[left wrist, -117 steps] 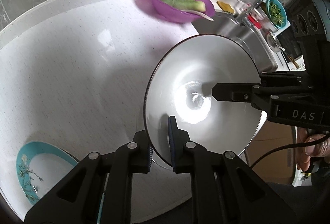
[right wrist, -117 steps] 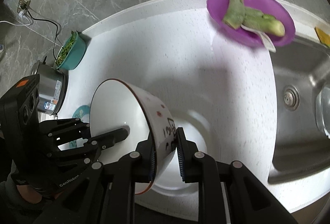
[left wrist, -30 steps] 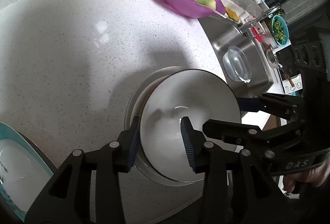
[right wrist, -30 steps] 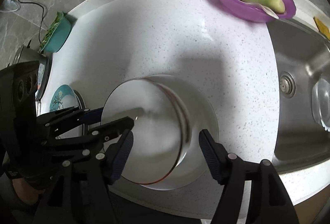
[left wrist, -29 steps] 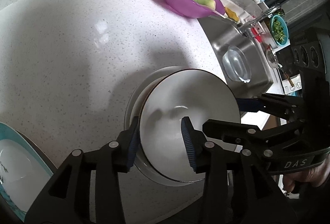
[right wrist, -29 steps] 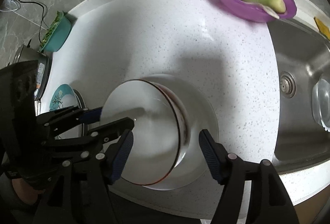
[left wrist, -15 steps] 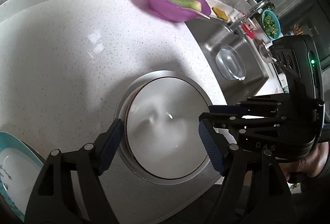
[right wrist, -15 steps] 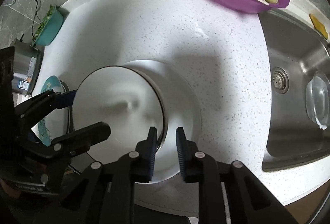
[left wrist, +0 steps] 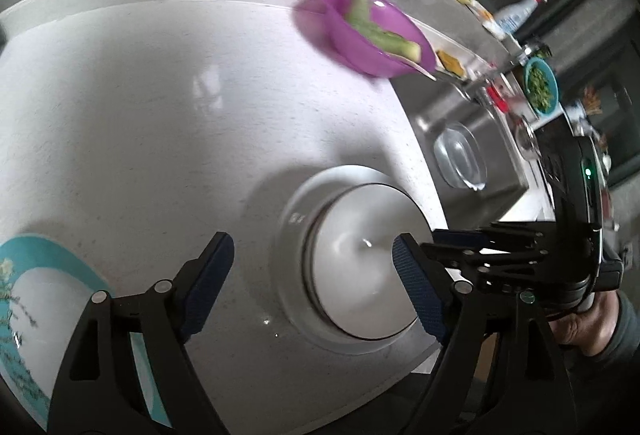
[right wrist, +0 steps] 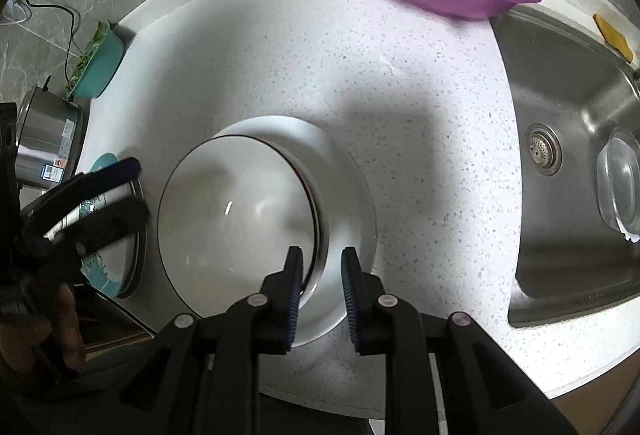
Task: Organize plates and bowls
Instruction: 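Move both grippers to the rim of the stacked white bowls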
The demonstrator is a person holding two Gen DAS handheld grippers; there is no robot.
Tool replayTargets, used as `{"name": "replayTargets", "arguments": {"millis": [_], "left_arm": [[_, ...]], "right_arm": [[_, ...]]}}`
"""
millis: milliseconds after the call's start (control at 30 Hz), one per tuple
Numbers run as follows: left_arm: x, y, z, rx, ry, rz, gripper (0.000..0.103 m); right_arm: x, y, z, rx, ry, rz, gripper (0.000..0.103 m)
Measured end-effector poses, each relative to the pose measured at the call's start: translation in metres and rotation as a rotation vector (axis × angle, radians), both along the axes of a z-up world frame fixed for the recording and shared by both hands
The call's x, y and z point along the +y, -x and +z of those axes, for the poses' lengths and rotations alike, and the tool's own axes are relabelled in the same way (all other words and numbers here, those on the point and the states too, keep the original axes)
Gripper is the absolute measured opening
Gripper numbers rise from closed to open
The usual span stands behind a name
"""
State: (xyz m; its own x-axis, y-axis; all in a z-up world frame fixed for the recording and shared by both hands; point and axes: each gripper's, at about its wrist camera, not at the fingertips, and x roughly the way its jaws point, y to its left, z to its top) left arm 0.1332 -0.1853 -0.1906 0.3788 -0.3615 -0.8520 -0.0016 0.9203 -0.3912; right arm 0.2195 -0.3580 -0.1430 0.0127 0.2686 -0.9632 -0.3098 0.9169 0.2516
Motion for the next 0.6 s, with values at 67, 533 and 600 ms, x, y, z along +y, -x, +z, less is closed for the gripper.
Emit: {"name": "replayTargets", "arguments": {"millis": [67, 533, 600], "left_arm": [[0.011, 0.002, 0.007, 0.001, -0.016, 0.013, 0.081], [0.027, 0.019, -0.005, 0.117, -0.177, -0.122, 0.079], [0.022, 0.023, -0.013, 0.140, -0.175, -0.143, 0.079]], "right_arm": [[-0.007, 0.000, 0.010, -0.007, -0.054, -0.018, 0.051], [-0.075, -0.004, 0.003, 0.001, -0.179, -0.101, 0.063], [-0.072, -0.002, -0.002, 0.013, -0.182, -0.089, 0.063]]}}
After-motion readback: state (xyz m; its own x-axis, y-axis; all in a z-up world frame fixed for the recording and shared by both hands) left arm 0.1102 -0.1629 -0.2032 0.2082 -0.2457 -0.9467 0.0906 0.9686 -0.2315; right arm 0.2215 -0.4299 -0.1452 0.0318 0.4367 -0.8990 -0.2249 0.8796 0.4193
